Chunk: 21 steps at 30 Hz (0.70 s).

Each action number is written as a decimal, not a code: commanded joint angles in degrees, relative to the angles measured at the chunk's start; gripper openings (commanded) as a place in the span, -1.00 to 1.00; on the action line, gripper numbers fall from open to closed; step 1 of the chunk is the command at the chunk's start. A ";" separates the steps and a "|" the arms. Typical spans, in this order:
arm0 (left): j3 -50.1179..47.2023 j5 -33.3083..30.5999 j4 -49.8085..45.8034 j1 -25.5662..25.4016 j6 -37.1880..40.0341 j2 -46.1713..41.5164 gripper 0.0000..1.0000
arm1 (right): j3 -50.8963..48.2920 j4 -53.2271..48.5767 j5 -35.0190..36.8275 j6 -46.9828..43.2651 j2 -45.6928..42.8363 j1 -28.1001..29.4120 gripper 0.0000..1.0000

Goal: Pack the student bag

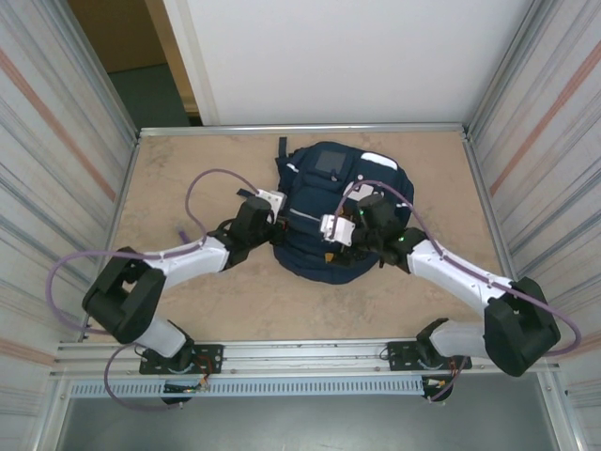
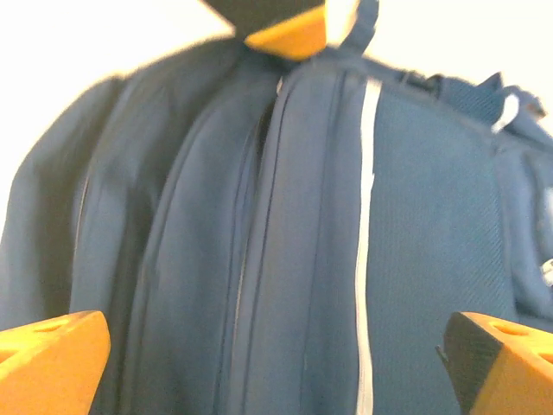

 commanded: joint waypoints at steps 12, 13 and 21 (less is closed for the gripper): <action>0.45 10.92 -0.28 -9.57 -6.76 -8.97 -1.00 | 12.62 -21.29 -22.77 8.60 -2.84 -2.02 0.98; 0.14 10.81 0.43 -9.57 -6.83 -8.90 -1.00 | 12.17 -22.39 -19.35 5.97 -2.59 -0.38 0.96; -0.15 9.79 0.68 -9.64 -6.31 -7.43 -1.00 | 10.05 -25.19 -7.62 -0.80 1.85 0.01 0.50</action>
